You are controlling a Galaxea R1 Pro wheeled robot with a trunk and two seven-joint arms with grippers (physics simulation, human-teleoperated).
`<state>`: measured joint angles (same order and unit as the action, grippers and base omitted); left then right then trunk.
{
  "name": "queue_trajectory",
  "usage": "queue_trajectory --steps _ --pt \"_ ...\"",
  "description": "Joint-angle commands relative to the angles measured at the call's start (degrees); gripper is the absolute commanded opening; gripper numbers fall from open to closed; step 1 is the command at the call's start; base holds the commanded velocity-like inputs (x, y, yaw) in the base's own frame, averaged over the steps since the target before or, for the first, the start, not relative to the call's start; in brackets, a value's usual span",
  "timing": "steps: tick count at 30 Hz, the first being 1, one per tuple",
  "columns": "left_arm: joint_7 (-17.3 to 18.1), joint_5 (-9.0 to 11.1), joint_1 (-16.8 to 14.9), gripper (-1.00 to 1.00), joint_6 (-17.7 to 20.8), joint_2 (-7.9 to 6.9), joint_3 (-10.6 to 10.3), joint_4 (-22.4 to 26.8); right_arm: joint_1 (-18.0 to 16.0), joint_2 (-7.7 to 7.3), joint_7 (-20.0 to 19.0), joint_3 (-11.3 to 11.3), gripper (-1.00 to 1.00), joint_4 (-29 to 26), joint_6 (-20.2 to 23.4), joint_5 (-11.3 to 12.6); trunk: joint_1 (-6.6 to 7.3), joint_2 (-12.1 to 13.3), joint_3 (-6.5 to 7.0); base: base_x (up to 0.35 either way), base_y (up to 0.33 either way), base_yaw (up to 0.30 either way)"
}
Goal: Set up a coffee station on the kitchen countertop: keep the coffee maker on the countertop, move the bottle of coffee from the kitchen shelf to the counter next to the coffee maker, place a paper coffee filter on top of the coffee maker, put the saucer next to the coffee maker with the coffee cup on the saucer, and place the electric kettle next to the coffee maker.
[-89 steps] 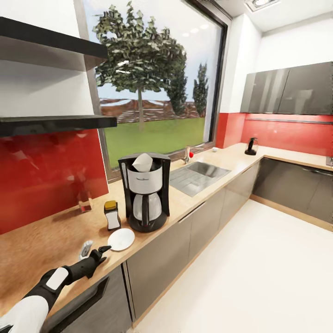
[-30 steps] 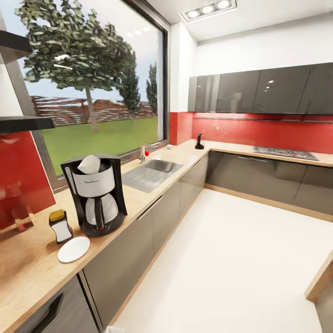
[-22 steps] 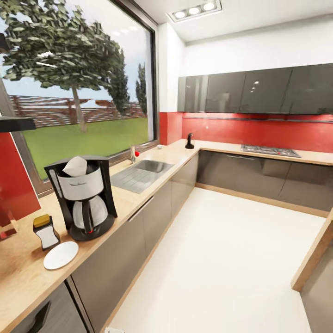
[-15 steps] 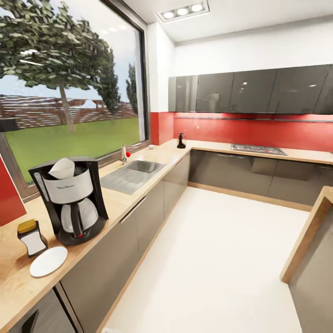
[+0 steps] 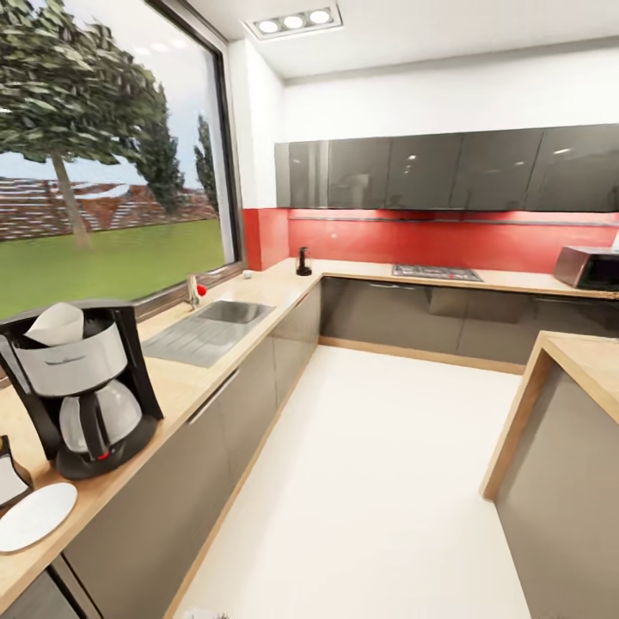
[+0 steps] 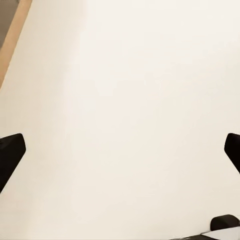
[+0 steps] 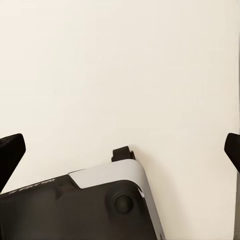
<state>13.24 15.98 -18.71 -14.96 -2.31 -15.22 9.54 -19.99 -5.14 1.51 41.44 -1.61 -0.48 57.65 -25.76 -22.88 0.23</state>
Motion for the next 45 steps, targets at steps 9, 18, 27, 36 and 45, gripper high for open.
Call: queue_trajectory --steps 9,18,27,36,45 --pt "-3.6 0.3 0.0 1.00 -0.2 0.01 -0.5 0.0 0.0 0.13 0.2 0.5 1.00 -0.1 0.0 0.5 -0.02 0.0 -0.02 0.000 0.000 -0.267" --pt "-3.8 1.1 0.0 1.00 -0.2 -0.06 -0.4 0.0 0.0 0.31 0.3 0.5 1.00 -0.1 0.0 0.4 -0.02 0.0 -0.02 0.254 0.000 -0.261" --pt "-3.8 1.1 0.0 1.00 -0.2 -0.06 -0.4 -0.1 0.0 0.25 0.4 0.5 1.00 0.0 -0.2 0.2 -0.02 0.0 -0.02 0.337 0.000 -0.040" --pt "-3.8 1.1 0.0 1.00 -0.2 -0.06 -0.4 -0.1 0.0 0.32 0.4 0.6 1.00 0.1 -0.3 -0.2 -0.02 0.0 -0.02 0.338 0.000 -0.001" --pt "-3.8 1.1 0.0 1.00 -0.2 -0.06 -0.4 -0.1 0.0 0.35 0.3 0.6 1.00 0.1 -0.3 -0.2 -0.02 0.0 -0.02 0.338 0.000 0.000"
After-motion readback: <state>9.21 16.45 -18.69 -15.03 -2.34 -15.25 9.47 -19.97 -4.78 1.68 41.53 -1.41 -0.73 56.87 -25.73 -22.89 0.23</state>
